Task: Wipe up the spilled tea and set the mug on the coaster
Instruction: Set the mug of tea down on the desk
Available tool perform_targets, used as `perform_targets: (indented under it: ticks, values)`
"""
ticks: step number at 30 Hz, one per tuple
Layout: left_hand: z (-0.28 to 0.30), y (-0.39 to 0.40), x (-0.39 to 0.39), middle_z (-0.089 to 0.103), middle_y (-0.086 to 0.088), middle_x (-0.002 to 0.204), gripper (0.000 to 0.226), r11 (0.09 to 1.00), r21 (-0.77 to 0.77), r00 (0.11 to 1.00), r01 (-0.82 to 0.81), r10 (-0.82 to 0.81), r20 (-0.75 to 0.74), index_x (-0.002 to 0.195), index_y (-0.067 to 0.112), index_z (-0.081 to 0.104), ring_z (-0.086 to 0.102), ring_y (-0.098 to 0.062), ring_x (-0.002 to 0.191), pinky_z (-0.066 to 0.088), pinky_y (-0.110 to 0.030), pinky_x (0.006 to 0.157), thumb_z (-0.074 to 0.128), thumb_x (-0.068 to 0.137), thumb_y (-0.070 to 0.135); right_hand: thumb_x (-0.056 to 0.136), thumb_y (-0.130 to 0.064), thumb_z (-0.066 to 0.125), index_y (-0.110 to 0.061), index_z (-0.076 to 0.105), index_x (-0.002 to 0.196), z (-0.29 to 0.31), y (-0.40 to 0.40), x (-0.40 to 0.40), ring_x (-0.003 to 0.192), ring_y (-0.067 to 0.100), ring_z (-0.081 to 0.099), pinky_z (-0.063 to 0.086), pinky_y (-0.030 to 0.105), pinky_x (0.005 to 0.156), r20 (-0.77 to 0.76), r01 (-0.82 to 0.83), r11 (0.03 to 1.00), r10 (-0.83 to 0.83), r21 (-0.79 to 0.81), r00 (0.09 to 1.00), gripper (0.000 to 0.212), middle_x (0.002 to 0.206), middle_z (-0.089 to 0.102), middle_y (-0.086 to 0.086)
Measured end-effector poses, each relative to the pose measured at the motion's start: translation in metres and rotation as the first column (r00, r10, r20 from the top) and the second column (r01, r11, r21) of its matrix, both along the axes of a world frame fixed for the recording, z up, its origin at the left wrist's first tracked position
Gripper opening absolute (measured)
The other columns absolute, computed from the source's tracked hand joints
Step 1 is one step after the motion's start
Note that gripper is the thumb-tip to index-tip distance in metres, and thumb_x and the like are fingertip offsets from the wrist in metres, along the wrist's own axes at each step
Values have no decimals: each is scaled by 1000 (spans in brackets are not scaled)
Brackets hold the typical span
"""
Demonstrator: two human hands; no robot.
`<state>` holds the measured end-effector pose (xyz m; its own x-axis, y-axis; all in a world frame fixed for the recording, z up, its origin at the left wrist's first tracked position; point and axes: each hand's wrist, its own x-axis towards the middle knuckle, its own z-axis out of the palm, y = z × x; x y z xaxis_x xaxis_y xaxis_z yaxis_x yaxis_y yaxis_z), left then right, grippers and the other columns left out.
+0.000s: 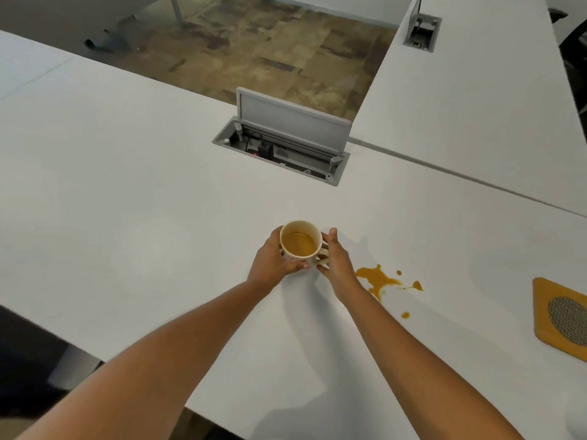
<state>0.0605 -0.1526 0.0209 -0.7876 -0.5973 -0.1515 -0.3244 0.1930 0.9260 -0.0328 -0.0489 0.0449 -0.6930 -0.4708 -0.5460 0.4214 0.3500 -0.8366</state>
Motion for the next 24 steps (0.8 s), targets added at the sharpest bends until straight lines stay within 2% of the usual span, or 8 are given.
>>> perform_targets:
  ticks: [5, 11, 15, 18, 20, 22, 24]
  values:
    - [-8, -14, -2, 51, 15, 118, 83, 1000, 2, 1000, -15, 15, 21, 128, 26, 40, 51, -9, 106, 41, -18, 81, 86, 59, 30, 95, -53, 21, -23, 51, 129, -1, -15, -1, 121, 27, 52, 44, 44, 104, 3, -29, 1000, 29, 8, 1000, 54, 131, 57, 9]
    - [-13, -15, -5, 52, 17, 117, 84, 1000, 13, 1000, -1, 1, 25, 128, 29, 41, 51, -6, 106, 41, -18, 82, 87, 57, 31, 95, -54, 21, -22, 53, 124, -3, -18, -6, 121, 26, 51, 43, 39, 103, 40, -32, 998, 30, 47, 999, 54, 131, 56, 8]
    - [-18, -20, -3, 53, 14, 121, 85, 1000, 20, 999, 6, -6, 41, 129, 30, 39, 52, -9, 109, 42, -25, 86, 86, 58, 30, 96, -52, 19, -20, 45, 134, 1, -19, -6, 128, 27, 45, 38, 43, 109, 42, -80, 995, 77, 59, 996, 56, 138, 50, 8]
    - [-17, -21, -3, 52, 10, 125, 85, 999, -6, 997, 38, -38, 64, 129, 29, 38, 51, -13, 112, 42, -26, 87, 86, 59, 30, 97, -51, 19, -19, 39, 138, 4, -20, -5, 131, 27, 42, 35, 45, 111, -7, -122, 983, 124, 134, 992, 56, 142, 45, 8]
    - [-13, -24, -4, 49, 8, 128, 87, 996, -35, 994, 88, -85, 71, 131, 24, 36, 49, -18, 119, 42, -28, 91, 86, 60, 30, 97, -51, 20, -19, 36, 140, 7, -18, -4, 133, 27, 39, 34, 46, 111, -56, -127, 971, 140, 201, 989, 56, 146, 41, 8]
    - [-9, -27, -4, 41, 0, 142, 96, 989, -72, 988, 126, -119, 100, 139, 16, 29, 39, -22, 131, 37, -32, 103, 83, 62, 37, 97, -51, 20, -20, 35, 142, 8, -11, -6, 135, 27, 37, 32, 46, 112, -108, -98, 970, 125, 222, 986, 57, 149, 37, 6]
    - [0, -24, -2, 28, -1, 151, 101, 991, -115, 993, 67, -56, 100, 145, 16, 18, 29, -17, 137, 28, -29, 107, 76, 68, 45, 96, -53, 23, -20, 36, 141, 9, 3, -8, 135, 25, 37, 31, 46, 112, -128, -40, 979, 66, 199, 990, 57, 149, 37, 3]
